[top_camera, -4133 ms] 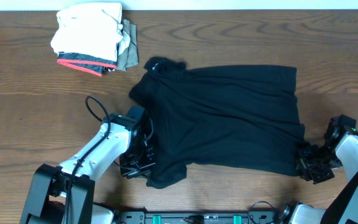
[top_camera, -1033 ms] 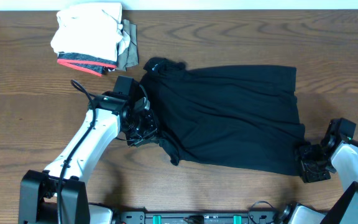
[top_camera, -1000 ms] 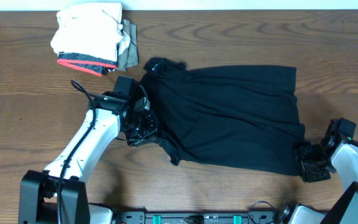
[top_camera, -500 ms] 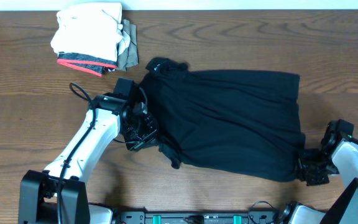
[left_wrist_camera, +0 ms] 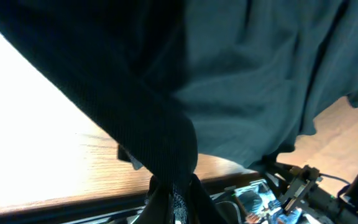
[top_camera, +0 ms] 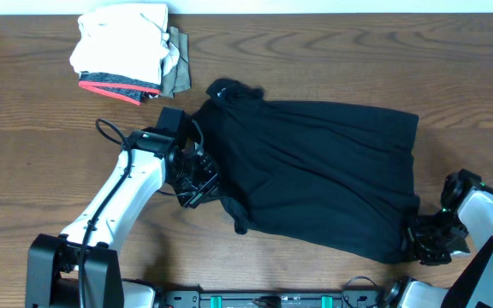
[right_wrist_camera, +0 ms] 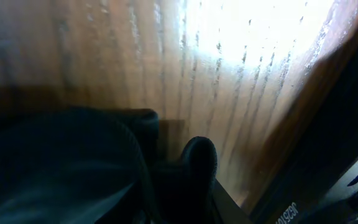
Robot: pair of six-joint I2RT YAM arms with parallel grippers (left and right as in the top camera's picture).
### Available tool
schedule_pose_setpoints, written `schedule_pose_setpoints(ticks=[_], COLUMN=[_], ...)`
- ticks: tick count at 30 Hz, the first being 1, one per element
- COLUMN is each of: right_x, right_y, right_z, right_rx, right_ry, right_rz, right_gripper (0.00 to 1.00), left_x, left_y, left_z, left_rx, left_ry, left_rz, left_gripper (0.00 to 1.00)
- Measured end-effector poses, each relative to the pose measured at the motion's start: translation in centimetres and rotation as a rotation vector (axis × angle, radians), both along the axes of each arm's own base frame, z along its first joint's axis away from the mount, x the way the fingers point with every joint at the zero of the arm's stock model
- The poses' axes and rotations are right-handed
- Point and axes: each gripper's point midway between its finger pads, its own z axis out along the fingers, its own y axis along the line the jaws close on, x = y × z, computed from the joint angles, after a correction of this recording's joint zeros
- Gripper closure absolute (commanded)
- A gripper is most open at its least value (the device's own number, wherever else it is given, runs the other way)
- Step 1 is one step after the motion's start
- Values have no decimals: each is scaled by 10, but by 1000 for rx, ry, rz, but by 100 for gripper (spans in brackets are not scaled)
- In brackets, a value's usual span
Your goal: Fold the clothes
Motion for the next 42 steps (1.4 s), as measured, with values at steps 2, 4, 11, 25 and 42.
schedule_pose_setpoints(ticks=[2,4,11,25,42], right_x=[3,7,32,63,104], right_y=[-1,-3,-19,-37,-48], right_z=[2,4,15,12,13], right_rx=[-3,-8,-45,-113,-164], right_ry=[-5,-15,-91,-218,-381], right_rz=[-3,-7,-30,-41,-25], right_gripper=[77,77,75,72,76], left_x=[6,18,66,92,108], left_y=[-2,-5,-6,50,77], left_z=[3,10,29,10,8], left_rx=[-8,-21,-30,259,415], left_ry=[-19,-65,-258,-329,-404], left_rz=[7,14,54,175,229], left_gripper=[94,94,92,89,88])
